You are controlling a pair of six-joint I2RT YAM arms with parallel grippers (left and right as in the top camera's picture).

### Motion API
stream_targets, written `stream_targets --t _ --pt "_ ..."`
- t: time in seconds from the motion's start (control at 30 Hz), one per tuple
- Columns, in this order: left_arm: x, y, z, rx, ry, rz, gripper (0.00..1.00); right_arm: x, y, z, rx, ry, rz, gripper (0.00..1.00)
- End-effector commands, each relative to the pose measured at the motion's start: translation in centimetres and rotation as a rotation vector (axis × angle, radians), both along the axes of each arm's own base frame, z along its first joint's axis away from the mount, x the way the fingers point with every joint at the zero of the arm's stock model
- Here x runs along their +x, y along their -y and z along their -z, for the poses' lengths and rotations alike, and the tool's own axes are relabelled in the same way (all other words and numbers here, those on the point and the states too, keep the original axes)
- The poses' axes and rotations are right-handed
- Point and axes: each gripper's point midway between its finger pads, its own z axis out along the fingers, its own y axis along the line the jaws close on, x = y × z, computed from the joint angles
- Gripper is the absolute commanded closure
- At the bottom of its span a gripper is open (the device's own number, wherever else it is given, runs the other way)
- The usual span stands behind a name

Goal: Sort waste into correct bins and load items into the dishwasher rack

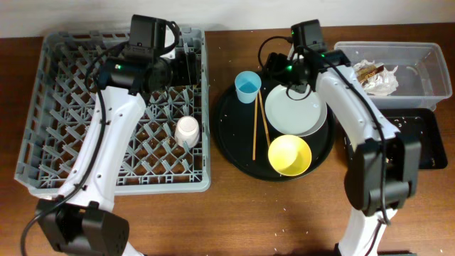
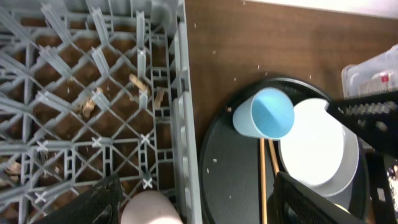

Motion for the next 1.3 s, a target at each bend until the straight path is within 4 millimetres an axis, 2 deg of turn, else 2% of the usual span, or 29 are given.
stream_targets --t 0.0,0.07,0.23,0.43,0.63,0.67,0.7,0.77,0.87,0.97,1.0,1.03,1.1,1.17,1.27 --pt "-0.4 0.2 0.5 -0.003 -0.029 0.003 0.23 0.7 -1.3 2.2 0.012 -0.015 -0.005 0.26" --pt "-0.5 0.2 0.7 -0.001 -0.037 0.003 0.23 0.6 -2.1 3.2 0.009 -0.026 -0.021 0.3" --pt "-1.0 0.0 1.1 0.007 -0.062 0.001 0.23 -0.1 -3.9 5.9 -0.017 -0.071 -0.055 0.51" --pt "-1.4 -0.6 1.5 0.035 -0.082 -0.015 0.23 -0.3 -3.4 6.4 -0.048 -0.088 -0.042 0.76" --pt "-1.4 -0.6 1.5 0.035 -0.082 -0.015 0.23 -1.6 -2.9 8.0 -0.075 -0.133 -0.048 0.81" --pt "-1.4 -0.6 1.5 0.035 -0.083 -0.015 0.23 -1.7 -2.9 8.0 -0.076 -0.139 -0.048 0.91" --pt "-1.4 -0.6 1.5 0.035 -0.083 -0.015 0.23 -1.8 -2.9 8.1 -0.077 -0.143 -0.048 0.96" --pt "-1.4 -0.6 1.5 0.035 -0.085 -0.015 0.23 -2.0 -3.0 8.0 -0.063 -0.15 -0.059 0.96" --pt "-1.8 -0.7 1.7 0.039 -0.101 -0.015 0.23 -2.1 -3.4 5.5 0.039 -0.14 -0.127 0.96" --pt "-2.2 -0.7 2.0 0.039 -0.124 -0.011 0.23 -2.5 -2.5 1.1 0.167 -0.115 -0.176 0.96" --pt "-2.5 -0.6 2.1 0.034 -0.135 -0.005 0.17 -2.8 -2.0 -0.6 0.216 -0.1 -0.185 0.96" --pt "-2.8 -0.1 2.1 0.012 -0.15 0.012 0.15 -3.4 -1.2 -2.8 0.274 -0.078 -0.207 0.96" --pt "-3.3 0.8 2.1 -0.035 -0.168 0.045 0.08 -4.3 -0.6 -5.6 0.351 -0.036 -0.267 0.96" --pt "-4.0 2.6 1.4 -0.146 -0.185 0.142 0.06 -5.5 -0.3 -8.5 0.441 0.015 -0.341 0.96" --pt "-4.8 4.0 0.0 -0.304 -0.198 0.25 0.03 -7.1 -0.2 -11.3 0.558 0.062 -0.431 0.96"
